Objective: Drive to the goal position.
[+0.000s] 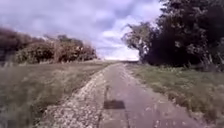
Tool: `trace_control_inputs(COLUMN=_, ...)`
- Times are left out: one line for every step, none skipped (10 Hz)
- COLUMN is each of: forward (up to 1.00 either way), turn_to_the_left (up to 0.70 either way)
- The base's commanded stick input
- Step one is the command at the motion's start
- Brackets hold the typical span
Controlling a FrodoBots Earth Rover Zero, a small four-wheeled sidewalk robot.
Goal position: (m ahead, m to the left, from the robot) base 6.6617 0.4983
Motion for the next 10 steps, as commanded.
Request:
trace_control_inputs(forward=1.00, turn_to_the_left=0.00)
trace_control_inputs(forward=1.00, turn_to_the_left=0.00)
trace_control_inputs(forward=1.00, turn_to_the_left=0.00)
trace_control_inputs(forward=1.00, turn_to_the_left=0.00)
trace_control_inputs(forward=1.00, turn_to_the_left=0.00)
trace_control_inputs(forward=1.00, turn_to_the_left=0.00)
trace_control_inputs(forward=1.00, turn_to_the_left=0.00)
trace_control_inputs(forward=1.00, turn_to_the_left=0.00)
trace_control_inputs(forward=1.00, turn_to_the_left=0.00)
trace_control_inputs(forward=1.00, turn_to_the_left=0.00)
